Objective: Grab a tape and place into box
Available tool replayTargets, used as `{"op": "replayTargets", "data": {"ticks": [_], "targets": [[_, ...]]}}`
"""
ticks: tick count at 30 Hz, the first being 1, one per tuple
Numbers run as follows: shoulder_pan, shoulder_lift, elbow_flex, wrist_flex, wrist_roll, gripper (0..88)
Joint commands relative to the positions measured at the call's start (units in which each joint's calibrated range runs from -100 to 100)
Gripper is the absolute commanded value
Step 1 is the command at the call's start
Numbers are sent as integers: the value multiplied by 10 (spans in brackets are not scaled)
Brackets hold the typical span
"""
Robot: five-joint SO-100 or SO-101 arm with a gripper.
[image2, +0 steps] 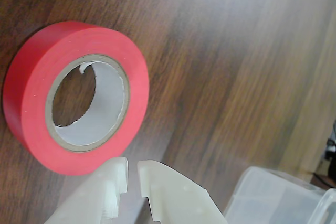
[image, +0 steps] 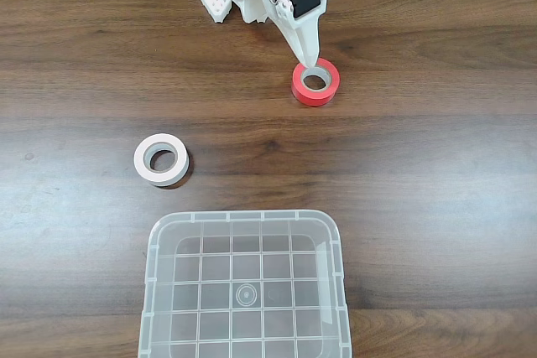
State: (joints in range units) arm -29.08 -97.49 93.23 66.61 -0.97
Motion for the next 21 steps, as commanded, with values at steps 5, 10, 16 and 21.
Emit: {"op": "replayTargets", "data": {"ticks": [5, 10, 16, 21], "targets": [[-3, 7, -50, 29, 10, 13], [-3, 27, -59, 30, 12, 13], [-1, 166, -145, 21, 12, 13], [3, 317, -270, 21, 12, 13]]}}
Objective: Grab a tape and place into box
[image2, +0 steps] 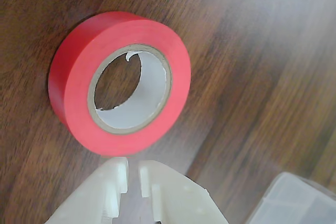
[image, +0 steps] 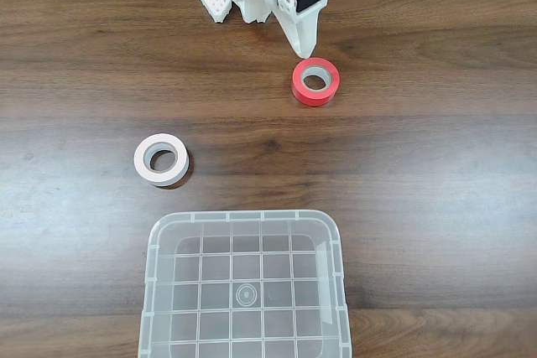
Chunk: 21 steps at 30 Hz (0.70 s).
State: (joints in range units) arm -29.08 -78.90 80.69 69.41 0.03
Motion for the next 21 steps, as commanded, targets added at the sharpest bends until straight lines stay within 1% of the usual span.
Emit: {"op": "replayTargets", "data": {"ticks": [1, 6, 10, 15, 21], "targets": [[3, 158, -170, -7, 2, 13], [2, 306, -298, -8, 2, 14], [-3, 418, -365, -8, 11, 14], [-3, 540, -396, -55, 15, 14], [-3, 619, -398, -84, 16, 17]]}}
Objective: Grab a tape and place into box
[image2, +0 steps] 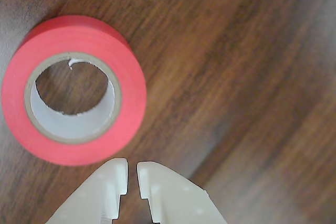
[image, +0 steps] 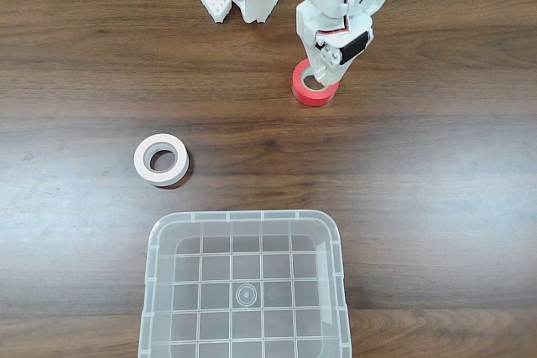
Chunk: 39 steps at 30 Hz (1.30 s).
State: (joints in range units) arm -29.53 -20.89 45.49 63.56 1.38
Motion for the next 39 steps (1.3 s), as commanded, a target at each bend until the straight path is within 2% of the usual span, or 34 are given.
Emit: {"op": "replayTargets", "data": {"ticks": [1, 8, 13, 16, 30, 39], "targets": [[1, 45, -46, -27, 2, 17], [1, 58, -45, -27, 2, 34], [0, 59, -38, -21, 2, 206], [0, 59, -37, -18, 2, 261], [0, 61, 34, -35, 3, 265], [0, 79, 40, -92, 28, 264]]}}
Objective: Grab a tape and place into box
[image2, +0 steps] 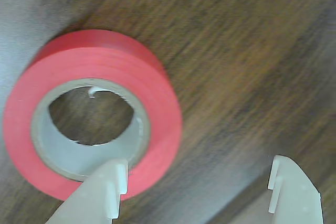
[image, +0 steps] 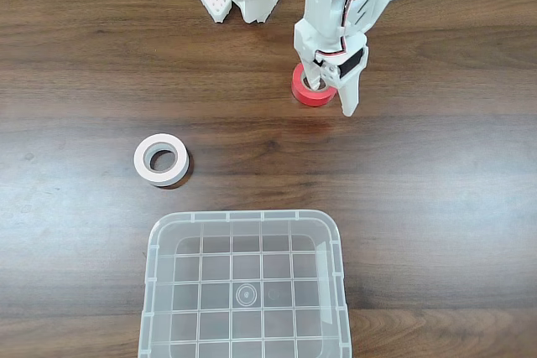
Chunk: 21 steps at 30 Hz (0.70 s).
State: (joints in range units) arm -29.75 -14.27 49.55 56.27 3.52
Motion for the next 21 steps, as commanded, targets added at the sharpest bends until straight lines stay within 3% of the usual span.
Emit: {"op": "replayTargets", "data": {"ticks": [1, 16, 21], "targets": [[2, 24, -1, -19, 6, 264], [3, 75, -9, -18, 6, 70], [3, 74, -11, -14, 7, 57]]}}
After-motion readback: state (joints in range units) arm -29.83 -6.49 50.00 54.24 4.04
